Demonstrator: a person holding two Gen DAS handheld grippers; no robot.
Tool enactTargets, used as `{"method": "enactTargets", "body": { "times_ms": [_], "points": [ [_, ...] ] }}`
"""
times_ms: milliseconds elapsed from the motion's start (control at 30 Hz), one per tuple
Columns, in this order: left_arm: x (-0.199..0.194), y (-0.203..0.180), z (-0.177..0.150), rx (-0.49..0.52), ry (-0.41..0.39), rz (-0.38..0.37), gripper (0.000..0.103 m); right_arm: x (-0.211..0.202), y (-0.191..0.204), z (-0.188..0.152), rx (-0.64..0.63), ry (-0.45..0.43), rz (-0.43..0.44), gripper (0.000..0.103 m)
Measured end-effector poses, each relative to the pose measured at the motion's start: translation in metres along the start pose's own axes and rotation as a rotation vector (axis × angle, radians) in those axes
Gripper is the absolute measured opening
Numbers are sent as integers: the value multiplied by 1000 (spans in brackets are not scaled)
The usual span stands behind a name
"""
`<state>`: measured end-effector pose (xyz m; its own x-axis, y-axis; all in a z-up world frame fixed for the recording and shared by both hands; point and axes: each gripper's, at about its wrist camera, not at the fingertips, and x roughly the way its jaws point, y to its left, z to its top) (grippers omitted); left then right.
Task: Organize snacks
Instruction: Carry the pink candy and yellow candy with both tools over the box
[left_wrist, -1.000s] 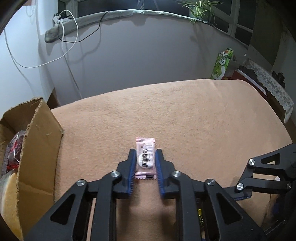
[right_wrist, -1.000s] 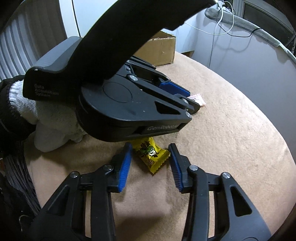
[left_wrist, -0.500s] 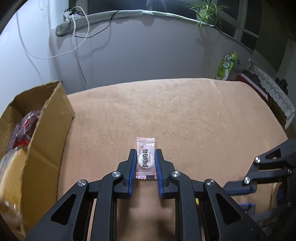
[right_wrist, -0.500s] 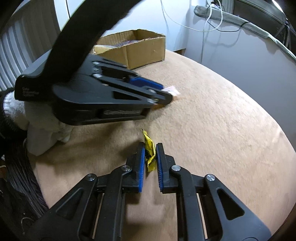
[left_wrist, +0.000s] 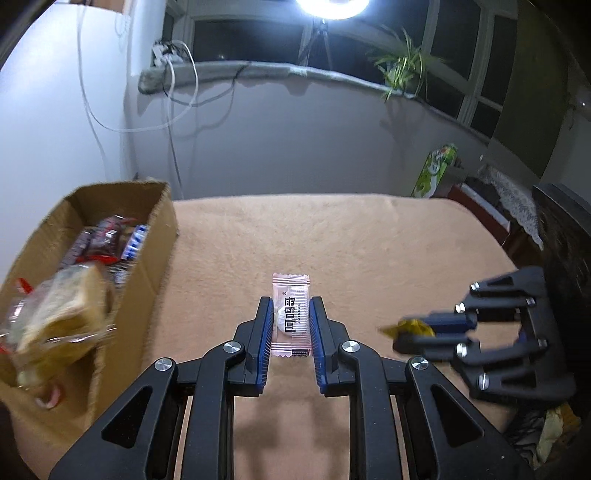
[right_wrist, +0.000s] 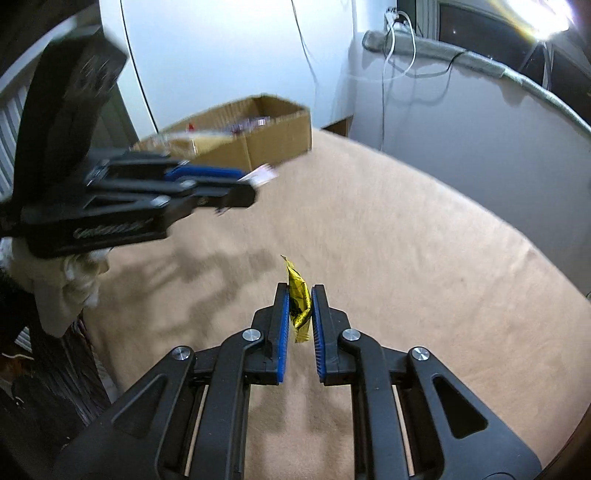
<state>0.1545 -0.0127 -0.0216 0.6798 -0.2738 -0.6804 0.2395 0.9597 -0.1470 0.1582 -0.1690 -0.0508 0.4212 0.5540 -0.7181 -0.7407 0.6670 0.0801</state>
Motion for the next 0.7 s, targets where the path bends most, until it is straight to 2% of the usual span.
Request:
{"method": "enactTargets", "body": {
  "times_ms": [233,500,700],
  "points": [
    [-57,30,-4,-44,-68,35,18,-16,7,47,-12,-71,6,12],
    [-103,83,-13,-103,-123,145,18,2,17,107,-10,-100,43,12],
    [-115,115,-20,-142,-131,199,18,30,27,151,3,-94,75,12]
  ]
}}
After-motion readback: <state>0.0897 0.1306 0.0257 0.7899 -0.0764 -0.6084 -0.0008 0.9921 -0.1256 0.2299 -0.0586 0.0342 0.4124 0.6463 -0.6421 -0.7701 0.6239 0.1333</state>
